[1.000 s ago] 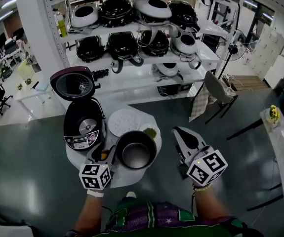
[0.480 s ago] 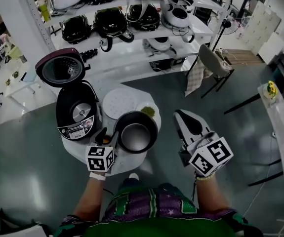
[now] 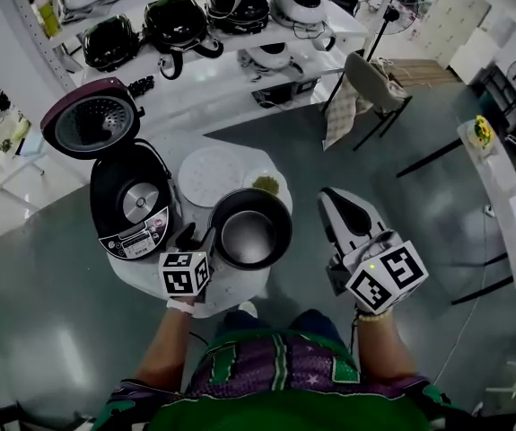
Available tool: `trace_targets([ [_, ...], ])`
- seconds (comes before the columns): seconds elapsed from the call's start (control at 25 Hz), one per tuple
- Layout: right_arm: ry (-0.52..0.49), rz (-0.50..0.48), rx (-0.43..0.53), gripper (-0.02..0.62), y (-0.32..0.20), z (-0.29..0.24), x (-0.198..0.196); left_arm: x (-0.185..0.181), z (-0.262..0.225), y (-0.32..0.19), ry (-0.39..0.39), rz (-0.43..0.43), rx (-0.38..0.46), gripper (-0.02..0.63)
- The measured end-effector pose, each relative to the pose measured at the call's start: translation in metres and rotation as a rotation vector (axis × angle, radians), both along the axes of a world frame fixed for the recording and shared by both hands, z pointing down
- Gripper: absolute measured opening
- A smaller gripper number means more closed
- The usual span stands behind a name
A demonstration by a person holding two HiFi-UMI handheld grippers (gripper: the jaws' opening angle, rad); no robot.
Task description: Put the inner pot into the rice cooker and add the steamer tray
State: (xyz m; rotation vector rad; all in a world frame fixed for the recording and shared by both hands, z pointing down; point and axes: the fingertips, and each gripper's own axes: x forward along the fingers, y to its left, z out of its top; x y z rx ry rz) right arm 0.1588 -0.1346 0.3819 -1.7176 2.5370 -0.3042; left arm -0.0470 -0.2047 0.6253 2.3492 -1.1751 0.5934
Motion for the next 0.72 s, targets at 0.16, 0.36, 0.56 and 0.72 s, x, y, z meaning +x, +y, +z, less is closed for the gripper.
trace_targets([
  [0.16,0.018,0.015,-0.032,0.006,0.000,0.010,-0.009,0.001,0.022,-0.012,-0.005,0.019,-0.032,0.204],
  [0.36,0.022,0.019,-0.070,0.006,-0.005,0.020,-0.012,0.004,0.046,-0.023,-0.014,0.026,-0.062,0.204],
  [0.56,0.030,0.003,-0.082,0.006,-0.015,0.026,-0.009,0.011,0.065,-0.032,-0.032,0.026,-0.089,0.204],
  [0.72,0.018,-0.025,-0.082,0.006,-0.027,0.029,-0.010,0.012,0.078,-0.035,-0.050,0.022,-0.111,0.204],
])
